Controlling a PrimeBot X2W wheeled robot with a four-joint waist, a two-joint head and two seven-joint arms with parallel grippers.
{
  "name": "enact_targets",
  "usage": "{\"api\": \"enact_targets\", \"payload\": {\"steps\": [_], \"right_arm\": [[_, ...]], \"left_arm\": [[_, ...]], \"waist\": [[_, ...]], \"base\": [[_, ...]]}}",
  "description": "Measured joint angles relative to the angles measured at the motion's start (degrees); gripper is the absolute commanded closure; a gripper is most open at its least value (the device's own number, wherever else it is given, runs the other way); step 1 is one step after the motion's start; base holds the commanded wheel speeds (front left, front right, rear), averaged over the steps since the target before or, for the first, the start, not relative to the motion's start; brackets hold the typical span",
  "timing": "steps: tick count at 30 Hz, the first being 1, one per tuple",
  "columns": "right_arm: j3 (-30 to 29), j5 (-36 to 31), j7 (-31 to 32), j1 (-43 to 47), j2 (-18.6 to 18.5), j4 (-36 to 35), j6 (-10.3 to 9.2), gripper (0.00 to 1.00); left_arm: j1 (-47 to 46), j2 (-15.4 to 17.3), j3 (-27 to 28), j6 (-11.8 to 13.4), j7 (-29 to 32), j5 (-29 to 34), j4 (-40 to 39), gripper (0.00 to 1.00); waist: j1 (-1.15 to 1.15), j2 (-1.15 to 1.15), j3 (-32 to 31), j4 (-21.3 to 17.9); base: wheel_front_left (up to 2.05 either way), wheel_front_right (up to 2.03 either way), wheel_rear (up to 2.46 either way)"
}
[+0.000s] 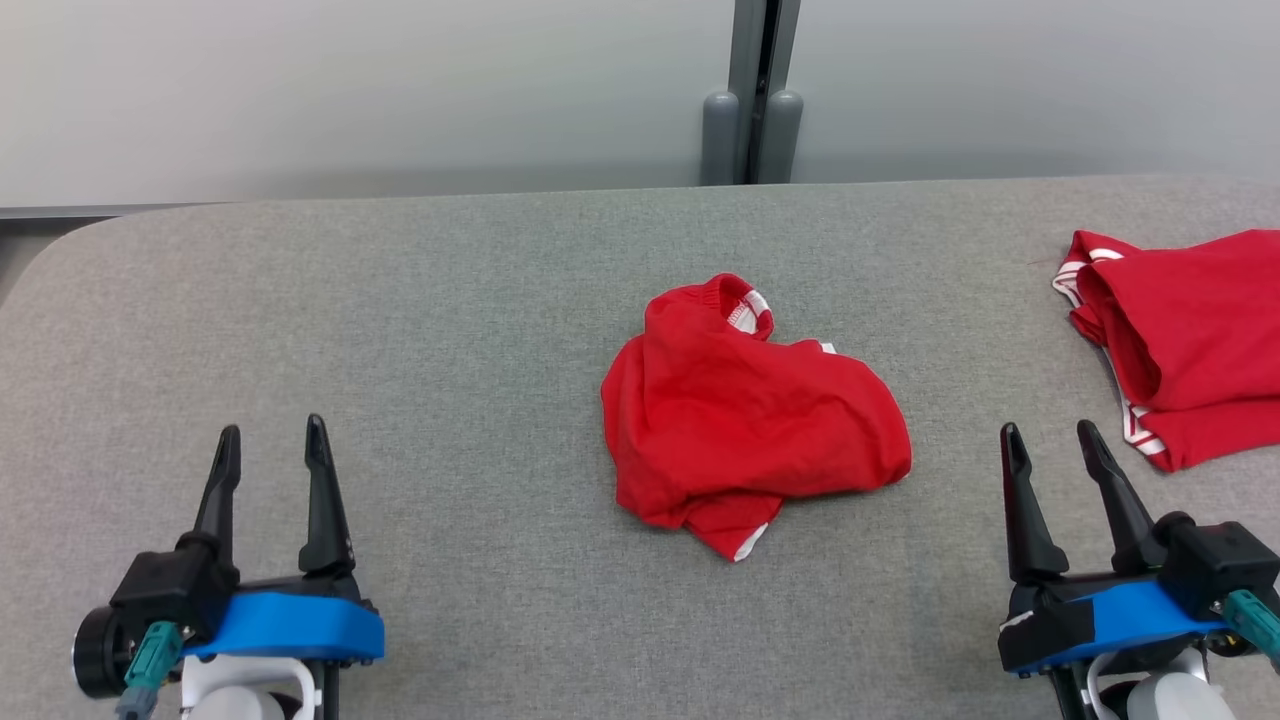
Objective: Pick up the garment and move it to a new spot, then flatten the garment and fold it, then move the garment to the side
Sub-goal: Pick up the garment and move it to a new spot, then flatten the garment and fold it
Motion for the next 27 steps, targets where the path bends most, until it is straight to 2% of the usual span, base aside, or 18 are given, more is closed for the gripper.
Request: {"api": "enact_targets", "payload": {"steps": [19, 27], "right_arm": [[0.8, -1.5, 2.0, 1.2, 0.0, -0.1, 0.00, 0.00], [6.9, -3.1, 4.9, -9.5, -3.2, 2.0, 0.00, 0.00]], "left_arm": [[2.0, -2.8, 3.6, -2.8, 0.0, 3.7, 0.6, 0.00], [-0.1, -4.0, 3.5, -4.0, 0.0, 4.9, 0.8, 0.00]], "waist": [[0.00, 0.00, -0.7, 0.6], [0.00, 0.00, 1.0, 2.4]], "base": [[0.00, 0.00, 0.00], [0.00, 0.00, 0.00]]}}
